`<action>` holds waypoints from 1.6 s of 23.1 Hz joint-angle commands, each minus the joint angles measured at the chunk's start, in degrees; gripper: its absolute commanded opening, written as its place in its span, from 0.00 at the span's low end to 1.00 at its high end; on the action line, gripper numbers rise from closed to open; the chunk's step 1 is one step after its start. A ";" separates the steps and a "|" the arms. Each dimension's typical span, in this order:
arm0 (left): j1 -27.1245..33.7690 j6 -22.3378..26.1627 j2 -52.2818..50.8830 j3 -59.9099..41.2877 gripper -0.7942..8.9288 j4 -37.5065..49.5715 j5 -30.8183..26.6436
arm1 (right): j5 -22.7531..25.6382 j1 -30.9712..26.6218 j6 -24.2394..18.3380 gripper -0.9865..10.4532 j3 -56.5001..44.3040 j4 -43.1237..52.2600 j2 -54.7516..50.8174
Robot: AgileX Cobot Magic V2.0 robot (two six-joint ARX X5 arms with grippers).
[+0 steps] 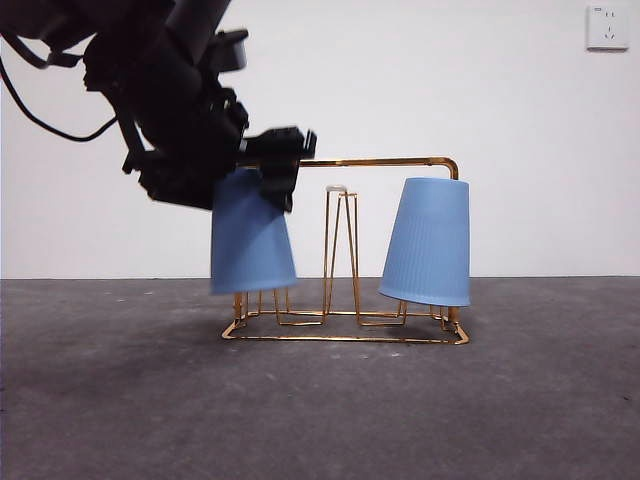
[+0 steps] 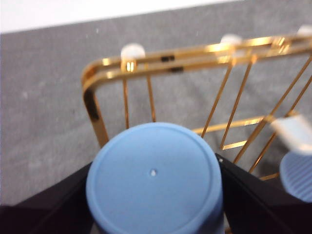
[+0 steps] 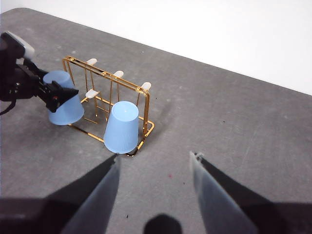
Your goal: Pick up cup 1,put cup 1 in the cup rack,pick up cup 2,put cup 2 in the cup rack
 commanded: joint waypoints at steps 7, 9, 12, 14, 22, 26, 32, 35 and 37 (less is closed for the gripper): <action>0.26 -0.20 1.38 -0.44 0.10 -2.67 0.09 | 0.09 -0.04 0.46 0.30 0.13 0.13 -0.24; 0.33 -0.24 1.38 -0.44 0.24 -2.75 0.09 | 0.09 -0.04 0.48 0.30 0.13 0.00 -0.24; 0.37 -0.39 1.38 -0.44 0.58 -3.06 0.09 | 0.09 -0.04 0.48 0.30 0.13 -0.26 -0.24; 0.35 -0.39 1.38 -0.44 0.66 -3.23 0.11 | 0.09 -0.04 0.48 0.30 0.13 -0.37 -0.24; 0.39 -1.51 1.27 -0.28 0.68 -5.88 1.99 | 0.09 -0.04 0.50 0.30 0.13 -0.57 -0.24; 0.59 -2.36 1.25 -0.24 0.73 -7.76 4.13 | 0.09 -0.04 0.50 0.30 0.13 -0.57 -0.24; 0.50 -3.67 0.33 -0.22 0.73 -13.09 6.75 | 0.09 -0.04 0.48 0.30 0.13 -0.98 -0.24; 0.22 -4.37 -0.79 -0.22 0.73 -16.13 7.37 | 0.09 -0.04 0.48 0.30 0.13 -0.98 -0.24; -0.11 -5.07 -2.05 -0.22 0.73 -18.78 7.50 | 0.09 -0.04 0.50 0.30 0.13 -1.05 -0.24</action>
